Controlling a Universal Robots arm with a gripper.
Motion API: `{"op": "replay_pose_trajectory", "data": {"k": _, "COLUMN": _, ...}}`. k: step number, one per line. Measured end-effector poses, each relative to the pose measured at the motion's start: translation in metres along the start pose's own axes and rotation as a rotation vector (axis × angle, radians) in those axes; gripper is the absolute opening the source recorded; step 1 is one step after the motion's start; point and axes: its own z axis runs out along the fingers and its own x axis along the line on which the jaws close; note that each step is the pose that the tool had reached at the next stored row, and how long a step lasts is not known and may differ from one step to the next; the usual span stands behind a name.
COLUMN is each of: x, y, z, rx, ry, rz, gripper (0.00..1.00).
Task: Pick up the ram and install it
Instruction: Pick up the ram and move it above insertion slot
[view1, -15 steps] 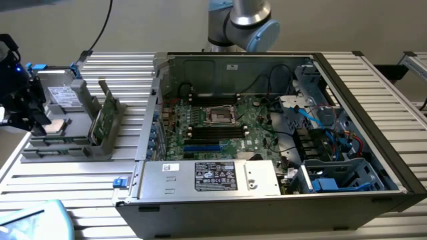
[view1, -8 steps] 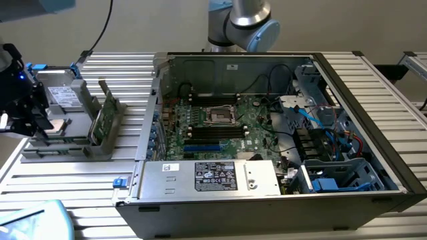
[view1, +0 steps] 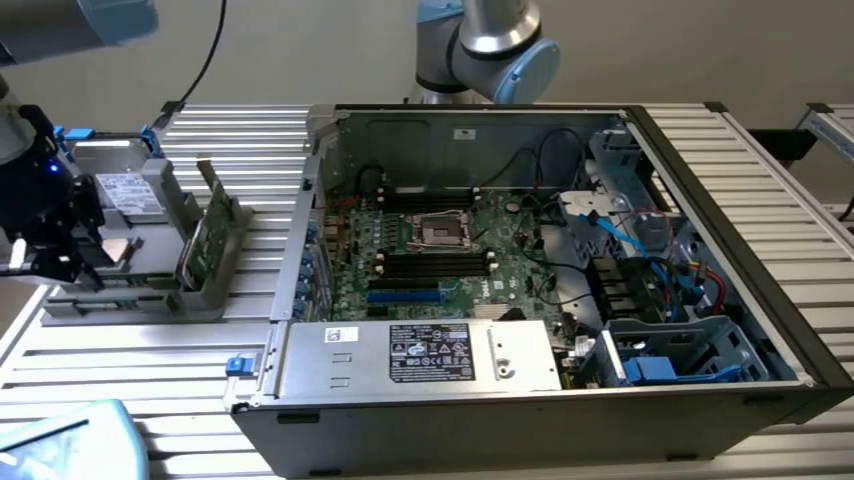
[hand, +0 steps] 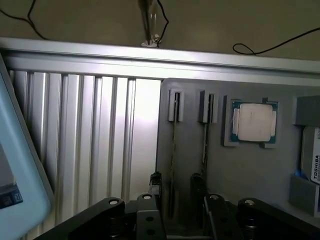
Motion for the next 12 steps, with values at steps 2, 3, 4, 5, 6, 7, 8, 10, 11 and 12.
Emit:
{"op": "replay_pose_trajectory", "data": {"k": 2, "x": 0.0, "y": -0.0002, "z": 0.0036, "rx": 0.0, "ry": -0.0001, "rz": 0.003, "gripper": 0.37}}
{"op": "replay_pose_trajectory", "data": {"k": 3, "x": 0.0, "y": -0.0002, "z": 0.0053, "rx": 0.0, "ry": 0.0, "rz": 0.004, "gripper": 0.37}}
{"op": "replay_pose_trajectory", "data": {"k": 4, "x": 0.0, "y": -0.0002, "z": 0.0072, "rx": 0.0001, "ry": -0.0001, "rz": 0.005, "gripper": 0.37}}
{"op": "replay_pose_trajectory", "data": {"k": 5, "x": 0.0, "y": -0.0003, "z": 0.0089, "rx": 0.0001, "ry": -0.0001, "rz": 0.006, "gripper": 0.37}}
{"op": "replay_pose_trajectory", "data": {"k": 6, "x": 0.0, "y": -0.0004, "z": 0.0108, "rx": 0.0001, "ry": -0.0002, "rz": 0.007, "gripper": 0.37}}
{"op": "replay_pose_trajectory", "data": {"k": 7, "x": 0.0, "y": -0.0004, "z": 0.0126, "rx": 0.0002, "ry": -0.0002, "rz": 0.008, "gripper": 0.37}}
{"op": "replay_pose_trajectory", "data": {"k": 8, "x": 0.0, "y": -0.0005, "z": 0.0145, "rx": 0.0003, "ry": -0.0003, "rz": 0.008, "gripper": 0.37}}
{"op": "replay_pose_trajectory", "data": {"k": 10, "x": 0.001, "y": -0.0006, "z": 0.0181, "rx": 0.0002, "ry": -0.0002, "rz": 0.01, "gripper": 0.37}}
{"op": "replay_pose_trajectory", "data": {"k": 11, "x": 0.001, "y": -0.0007, "z": 0.0198, "rx": 0.0002, "ry": -0.0003, "rz": 0.01, "gripper": 0.37}}
{"op": "replay_pose_trajectory", "data": {"k": 12, "x": 0.001, "y": -0.0008, "z": 0.0217, "rx": 0.0003, "ry": -0.0003, "rz": 0.011, "gripper": 0.37}}
